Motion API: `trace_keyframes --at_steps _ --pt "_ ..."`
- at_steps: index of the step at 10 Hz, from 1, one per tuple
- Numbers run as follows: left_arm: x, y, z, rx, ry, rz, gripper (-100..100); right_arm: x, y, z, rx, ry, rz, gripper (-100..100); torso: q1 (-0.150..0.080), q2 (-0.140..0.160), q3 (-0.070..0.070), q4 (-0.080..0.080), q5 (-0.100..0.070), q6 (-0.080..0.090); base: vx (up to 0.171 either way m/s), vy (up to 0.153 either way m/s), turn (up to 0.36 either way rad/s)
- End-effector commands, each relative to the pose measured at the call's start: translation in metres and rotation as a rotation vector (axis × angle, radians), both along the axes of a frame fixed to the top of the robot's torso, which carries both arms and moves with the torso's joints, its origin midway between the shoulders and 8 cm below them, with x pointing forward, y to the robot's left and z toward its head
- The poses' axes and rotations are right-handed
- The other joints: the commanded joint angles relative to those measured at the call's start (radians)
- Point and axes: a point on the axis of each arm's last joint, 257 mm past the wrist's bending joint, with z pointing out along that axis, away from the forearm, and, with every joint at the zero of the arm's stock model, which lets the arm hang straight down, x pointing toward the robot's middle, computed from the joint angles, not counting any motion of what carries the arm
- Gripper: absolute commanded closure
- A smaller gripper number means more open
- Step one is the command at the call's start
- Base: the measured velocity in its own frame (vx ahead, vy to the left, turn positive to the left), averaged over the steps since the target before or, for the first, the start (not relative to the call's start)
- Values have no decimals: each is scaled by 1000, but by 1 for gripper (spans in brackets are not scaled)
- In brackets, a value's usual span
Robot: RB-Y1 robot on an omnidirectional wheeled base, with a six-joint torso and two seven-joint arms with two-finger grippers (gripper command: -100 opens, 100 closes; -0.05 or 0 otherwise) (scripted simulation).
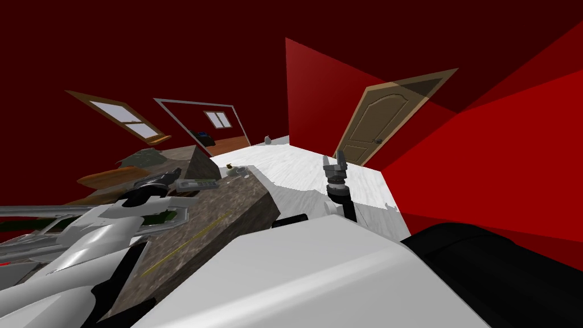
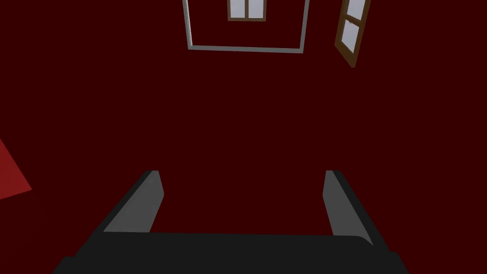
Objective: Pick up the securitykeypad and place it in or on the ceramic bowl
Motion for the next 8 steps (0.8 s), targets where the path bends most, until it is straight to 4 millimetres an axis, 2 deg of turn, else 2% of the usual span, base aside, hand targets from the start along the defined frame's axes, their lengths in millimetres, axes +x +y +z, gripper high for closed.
trace_keyframes --at_steps 1,5,6,7,8 --pt "7 -6 7 -10 -15 -10 -100 0 0 0 0 0 0 0 0 0 0 0 0 0 -7 -5 -4" --pt "8 -8 4 32 27 -14 -100 0 0 0 0 0 0 0 1 0 0 0 0 0 0 0 -3" --pt "15 -7 -3 -12 23 -1 -100 0 0 0 0 0 0 0 1 0 0 0 0 0 -11 -4 122" --pt "23 -12 9 -9 4 -11 -100 0 0 0 0 0 0 0 1 0 0 0 0 -1 -14 -12 64" --pt "26 -14 12 -10 0 -17 -100 0 0 0 0 0 0 0 0 0 0 0 0 0 -8 -7 -10"
